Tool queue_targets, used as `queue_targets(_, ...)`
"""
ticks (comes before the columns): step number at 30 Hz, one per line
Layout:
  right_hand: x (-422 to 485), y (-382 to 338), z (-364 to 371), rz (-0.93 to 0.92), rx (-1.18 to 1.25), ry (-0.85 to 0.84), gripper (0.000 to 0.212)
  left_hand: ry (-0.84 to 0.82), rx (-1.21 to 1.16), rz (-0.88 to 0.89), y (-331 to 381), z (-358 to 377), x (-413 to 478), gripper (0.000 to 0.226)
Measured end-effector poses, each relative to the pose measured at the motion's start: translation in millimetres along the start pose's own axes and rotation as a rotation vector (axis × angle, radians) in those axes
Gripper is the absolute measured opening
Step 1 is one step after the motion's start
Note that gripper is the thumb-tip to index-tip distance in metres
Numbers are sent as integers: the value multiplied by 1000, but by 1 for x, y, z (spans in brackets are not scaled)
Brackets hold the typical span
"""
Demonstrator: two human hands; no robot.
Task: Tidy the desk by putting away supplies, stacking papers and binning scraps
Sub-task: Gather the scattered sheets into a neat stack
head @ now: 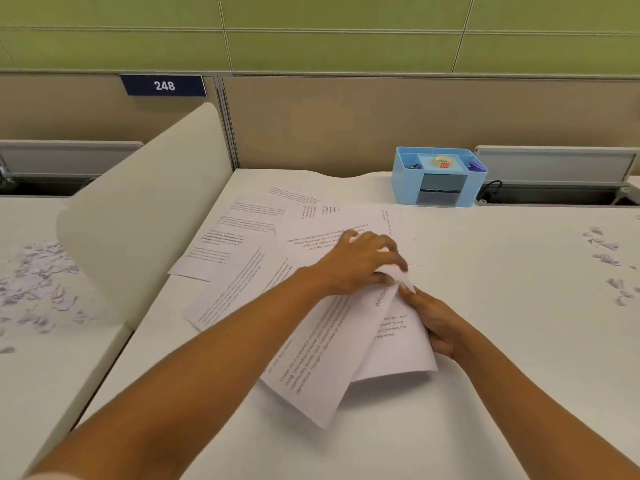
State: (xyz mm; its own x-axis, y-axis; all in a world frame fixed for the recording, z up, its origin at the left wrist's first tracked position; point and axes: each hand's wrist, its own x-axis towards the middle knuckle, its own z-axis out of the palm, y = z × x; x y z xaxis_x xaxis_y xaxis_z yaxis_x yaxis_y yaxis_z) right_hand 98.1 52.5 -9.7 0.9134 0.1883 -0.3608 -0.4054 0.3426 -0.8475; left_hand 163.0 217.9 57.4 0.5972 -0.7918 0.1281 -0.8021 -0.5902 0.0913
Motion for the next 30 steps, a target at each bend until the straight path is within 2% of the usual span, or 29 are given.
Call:
queue_targets(3,3,1,-6,1,44,24,36,284,-192,-260,-15,-2,-13,32)
queue_targets(5,4,1,-9,-13,58,34,39,454,-239,-461,-30,-4,-28,30)
queue_targets(10,8,-4,-14,-71,137,101,37,668,-243,-981,-63,2,-78,50)
queue_targets(12,10,-6,-15,-92,160,123,38,775,-519,-1188,-70,7,-94,63)
queue_targets(15,11,-8,-14,-104,181,129,40,848,-1215,-1388,-69,20,-109,70)
queue_targets(17,12,-9,-12,-102,169,134,40,800,-1611,-1345,-61,25,-111,48)
queue_targets(18,11,-9,-10,-99,158,130,40,778,-1726,-1296,-55,25,-110,36)
queue_targets(20,10,-10,-8,-90,132,104,40,773,-1783,-1245,-49,26,-106,34)
queue_targets(24,5,-12,-5,-63,61,71,30,817,-1682,-1159,-50,30,-104,44)
queue_targets(27,3,-14,-6,-20,-10,31,41,774,-1471,-1079,-53,31,-107,50)
queue_targets(30,3,-14,-2,19,-19,18,44,767,-1429,-965,-50,26,-108,47)
